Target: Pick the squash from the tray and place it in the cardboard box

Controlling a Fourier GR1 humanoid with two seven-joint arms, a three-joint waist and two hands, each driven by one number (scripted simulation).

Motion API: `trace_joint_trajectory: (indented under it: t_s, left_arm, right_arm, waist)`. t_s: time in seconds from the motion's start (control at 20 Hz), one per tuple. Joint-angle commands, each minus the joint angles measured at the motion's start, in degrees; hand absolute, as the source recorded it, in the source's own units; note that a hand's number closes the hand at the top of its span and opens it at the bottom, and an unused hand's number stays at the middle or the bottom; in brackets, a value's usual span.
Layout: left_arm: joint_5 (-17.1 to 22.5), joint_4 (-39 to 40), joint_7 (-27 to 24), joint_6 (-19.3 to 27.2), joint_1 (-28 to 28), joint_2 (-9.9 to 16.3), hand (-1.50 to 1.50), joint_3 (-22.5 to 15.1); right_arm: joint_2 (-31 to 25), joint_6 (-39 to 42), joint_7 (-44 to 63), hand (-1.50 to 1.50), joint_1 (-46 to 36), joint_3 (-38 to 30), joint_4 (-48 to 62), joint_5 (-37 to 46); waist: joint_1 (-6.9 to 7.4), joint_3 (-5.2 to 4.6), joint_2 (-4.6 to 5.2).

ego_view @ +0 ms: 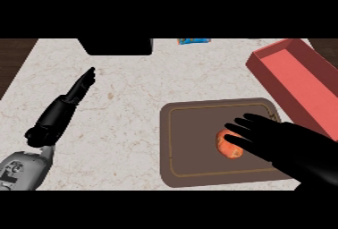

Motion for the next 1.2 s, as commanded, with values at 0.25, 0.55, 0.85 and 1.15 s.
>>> trace_joint_trajectory:
  t_s: [0.25,0.55,0.85,1.15]
  left_arm:
    - [-0.14,-3.6,4.15,-3.75,0.62,-0.73,0.0,3.87]
    - [-4.56,-3.2,1.73,-3.28,2.86,-4.47,0.0,3.58]
    - [-6.81,-3.39,4.39,-5.08,0.5,-6.14,0.0,5.32]
    - [-8.36,-0.43,3.3,-6.4,-2.22,-8.54,0.0,7.36]
  right_arm:
    - [8.1,-0.37,4.35,-1.5,4.59,5.6,-0.21,14.37]
    - [16.58,-2.17,2.76,-1.5,1.43,6.18,8.17,20.71]
    - [14.68,-1.24,0.27,-1.5,6.52,4.83,4.83,26.7]
    - [19.73,-3.98,-4.84,-1.5,2.49,2.48,16.0,30.73]
  waist:
    - [0.22,0.06,0.04]
    - [0.51,0.04,0.11]
    - [0.09,0.04,0.04]
    - [0.21,0.04,0.11]
